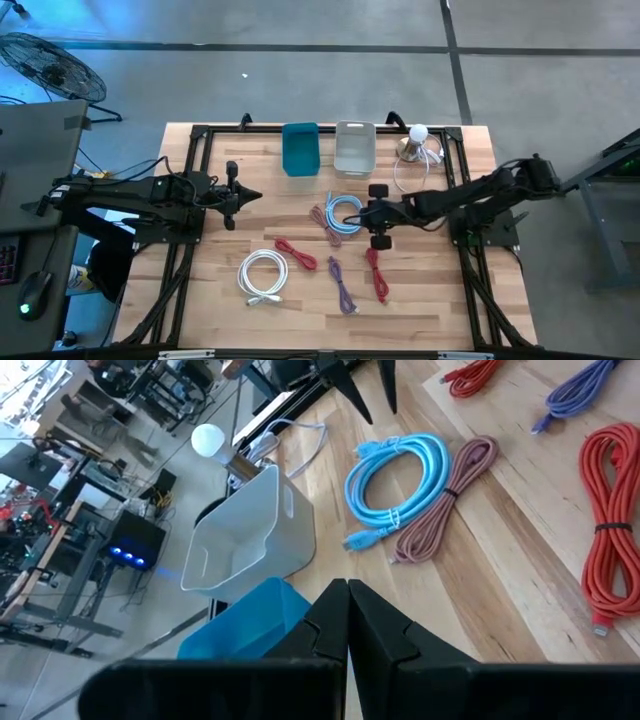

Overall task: Pick & Place USB Port
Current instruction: Put the blue HDMI cable into the gray bin

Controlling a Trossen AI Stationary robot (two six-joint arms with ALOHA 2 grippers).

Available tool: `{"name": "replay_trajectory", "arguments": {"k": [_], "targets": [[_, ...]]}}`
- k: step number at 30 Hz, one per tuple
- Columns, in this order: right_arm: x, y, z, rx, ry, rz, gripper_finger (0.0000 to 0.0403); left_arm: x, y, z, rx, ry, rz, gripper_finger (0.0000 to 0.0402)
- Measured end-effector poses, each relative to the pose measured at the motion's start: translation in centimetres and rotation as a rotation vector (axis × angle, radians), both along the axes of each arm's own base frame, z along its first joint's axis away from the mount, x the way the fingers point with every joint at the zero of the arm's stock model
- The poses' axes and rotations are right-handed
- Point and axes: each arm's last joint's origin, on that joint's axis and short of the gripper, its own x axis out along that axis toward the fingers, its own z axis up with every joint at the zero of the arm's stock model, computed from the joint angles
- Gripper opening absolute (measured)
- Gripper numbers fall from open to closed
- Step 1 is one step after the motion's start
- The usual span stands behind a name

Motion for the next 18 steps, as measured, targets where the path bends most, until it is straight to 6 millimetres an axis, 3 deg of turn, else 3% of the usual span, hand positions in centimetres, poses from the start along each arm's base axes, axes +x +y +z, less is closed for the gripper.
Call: {"name": "replay_trajectory", "arguments": {"k": [6,18], "targets": [[1.0,-0.1,0.3,-0.03,0.121,-0.002,0.0124,0.0,0.0,0.0,0.001,0.0,0.002,0.0001],[1.8,0.3,0.9,0.061,0.133,0.085,0.0124,0.0,0.0,-0.1,0.003,0.013,0.001,0.0001]]}}
